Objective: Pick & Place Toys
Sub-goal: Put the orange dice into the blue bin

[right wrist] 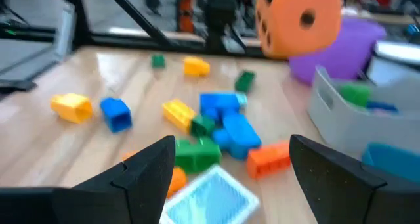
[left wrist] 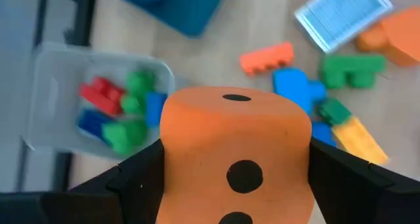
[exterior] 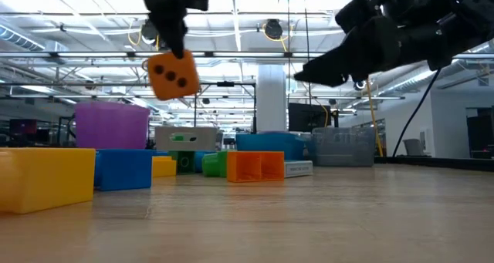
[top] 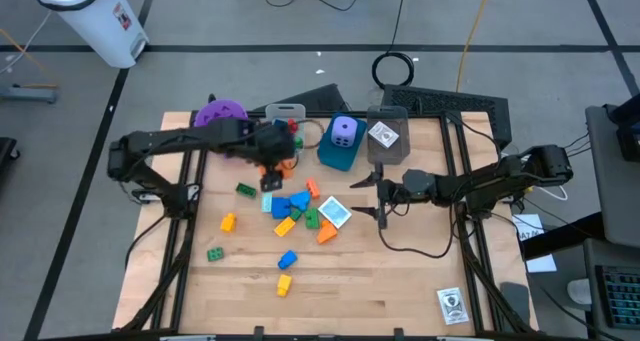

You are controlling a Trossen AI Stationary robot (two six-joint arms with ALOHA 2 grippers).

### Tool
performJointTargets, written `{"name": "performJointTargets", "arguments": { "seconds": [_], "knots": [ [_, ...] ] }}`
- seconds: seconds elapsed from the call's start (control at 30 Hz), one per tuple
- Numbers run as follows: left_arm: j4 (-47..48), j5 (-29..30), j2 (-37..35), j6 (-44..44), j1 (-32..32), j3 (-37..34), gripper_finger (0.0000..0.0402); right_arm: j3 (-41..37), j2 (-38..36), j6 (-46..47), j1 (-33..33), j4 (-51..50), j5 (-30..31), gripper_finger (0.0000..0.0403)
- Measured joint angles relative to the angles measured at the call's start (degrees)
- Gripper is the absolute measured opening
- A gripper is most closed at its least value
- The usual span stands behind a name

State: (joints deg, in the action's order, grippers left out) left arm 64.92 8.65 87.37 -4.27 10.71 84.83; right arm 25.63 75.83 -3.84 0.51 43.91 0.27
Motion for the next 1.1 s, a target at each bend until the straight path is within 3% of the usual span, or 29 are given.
{"name": "performJointTargets", "arguments": {
  "seconds": [0.2, 0.63, 0.83, 1.1],
  "knots": [
    [-1.6, 0.4, 11.6, -11.6, 3.9, 10.3, 0.0315, 0.0, 0.0, 2.2, 2.7, -6.1, 10.2, 0.0288],
    [-0.3, -1.1, 32.3, -30.9, 6.4, 35.4, 0.0316, 0.0, 0.0, 10.0, 4.5, -15.3, 10.5, 0.0288],
    [1.0, -3.3, 37.1, -33.1, 6.6, 40.4, 0.0317, 0.0, 0.0, 10.6, 4.5, -16.3, 10.5, 0.0288],
    [-0.4, -3.9, 40.8, -33.6, 6.9, 41.3, 0.0317, 0.0, 0.0, 9.9, 4.5, -16.4, 10.5, 0.0288]
  ]
}}
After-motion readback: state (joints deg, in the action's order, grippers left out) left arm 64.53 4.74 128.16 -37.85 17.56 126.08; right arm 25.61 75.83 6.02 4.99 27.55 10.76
